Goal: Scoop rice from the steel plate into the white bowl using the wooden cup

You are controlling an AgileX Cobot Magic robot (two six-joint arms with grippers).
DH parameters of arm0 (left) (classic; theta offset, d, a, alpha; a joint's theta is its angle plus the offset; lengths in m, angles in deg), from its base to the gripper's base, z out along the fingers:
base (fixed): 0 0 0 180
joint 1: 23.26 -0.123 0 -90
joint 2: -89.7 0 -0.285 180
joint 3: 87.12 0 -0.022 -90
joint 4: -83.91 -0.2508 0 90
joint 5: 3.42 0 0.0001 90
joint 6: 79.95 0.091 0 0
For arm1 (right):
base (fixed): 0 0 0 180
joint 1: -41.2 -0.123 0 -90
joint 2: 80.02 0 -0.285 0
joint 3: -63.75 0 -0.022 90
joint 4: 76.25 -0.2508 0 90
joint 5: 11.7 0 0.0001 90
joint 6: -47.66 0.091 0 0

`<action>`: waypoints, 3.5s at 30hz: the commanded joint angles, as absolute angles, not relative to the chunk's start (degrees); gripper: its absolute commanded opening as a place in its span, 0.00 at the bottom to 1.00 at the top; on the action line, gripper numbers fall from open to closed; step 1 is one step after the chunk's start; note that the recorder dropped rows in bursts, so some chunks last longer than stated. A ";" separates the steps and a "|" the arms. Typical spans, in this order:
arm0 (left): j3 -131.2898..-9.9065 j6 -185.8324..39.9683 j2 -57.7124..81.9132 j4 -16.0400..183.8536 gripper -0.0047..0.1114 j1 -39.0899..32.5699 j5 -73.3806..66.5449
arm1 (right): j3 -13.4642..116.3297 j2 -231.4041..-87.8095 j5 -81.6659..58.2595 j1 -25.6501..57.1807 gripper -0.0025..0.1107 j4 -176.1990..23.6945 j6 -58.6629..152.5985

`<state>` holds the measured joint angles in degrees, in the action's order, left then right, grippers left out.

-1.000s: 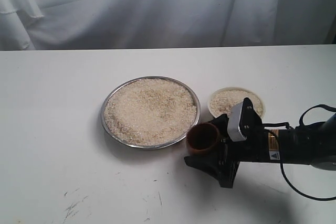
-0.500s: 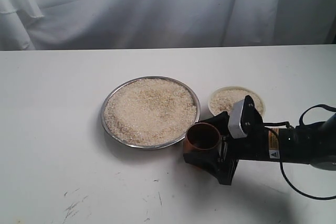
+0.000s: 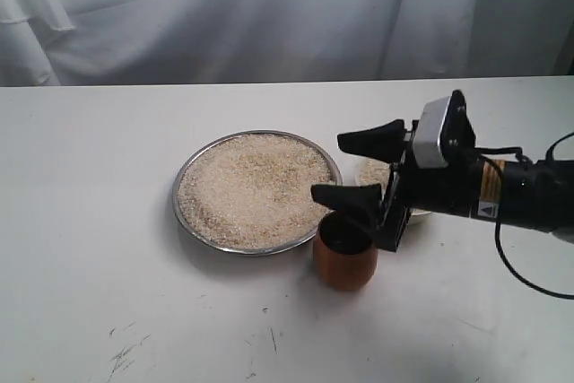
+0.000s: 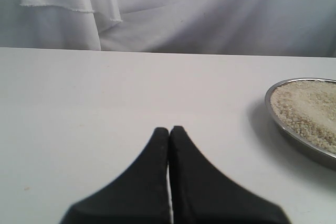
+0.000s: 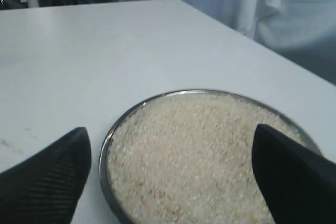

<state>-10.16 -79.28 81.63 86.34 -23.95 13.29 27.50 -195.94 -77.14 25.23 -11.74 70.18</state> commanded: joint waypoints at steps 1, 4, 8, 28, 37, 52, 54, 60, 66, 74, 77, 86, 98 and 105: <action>-9.91 -79.46 81.91 86.38 0.04 -23.86 12.93 | 27.67 -187.33 -76.92 25.25 0.50 -14.22 77.65; -9.91 -79.46 81.91 86.38 0.04 -23.86 12.93 | 27.67 -182.19 -74.21 25.25 0.30 -14.39 87.56; -9.91 -79.46 81.91 86.38 0.04 -23.86 12.93 | 27.67 -176.97 -67.94 25.25 0.02 -14.59 97.62; -9.91 -79.46 81.91 86.38 0.04 -23.86 12.93 | 27.52 -164.85 -62.41 25.25 0.02 -15.30 119.99; -9.91 -79.46 81.91 86.38 0.04 -23.86 12.93 | 27.52 -164.74 -62.27 25.25 0.02 -15.69 119.99; -9.91 -79.46 81.91 86.38 0.04 -23.86 12.93 | 24.59 -147.95 -51.41 25.90 0.02 -3.47 128.21; -9.91 -79.46 81.91 86.38 0.04 -23.86 12.93 | 22.26 -143.26 -45.94 25.90 0.02 -3.59 128.34; -9.91 -79.46 81.91 86.38 0.04 -23.86 12.93 | 14.88 -126.63 -31.04 25.90 0.02 -3.69 128.64; -9.91 -79.46 81.91 86.38 0.04 -23.86 12.93 | 10.60 -114.39 -17.64 25.90 0.02 -3.69 130.38; -9.91 -79.46 81.91 86.38 0.04 -23.86 12.93 | 7.41 -110.49 -12.92 25.90 0.02 -3.54 128.24; -9.91 -79.46 81.91 86.38 0.04 -23.86 12.93 | 6.14 -109.63 -11.70 25.90 0.02 -13.74 116.42; -9.91 -79.46 81.91 86.38 0.04 -23.86 12.93 | 2.93 -103.39 -5.49 25.90 0.02 -71.61 52.22; -9.91 -79.46 81.91 86.38 0.04 -23.86 12.93 | 0.71 -99.13 -2.09 30.41 0.02 -73.31 53.15; -9.91 -79.46 81.91 86.38 0.04 -23.86 12.93 | -5.78 -91.73 -1.55 37.61 0.02 -76.25 53.51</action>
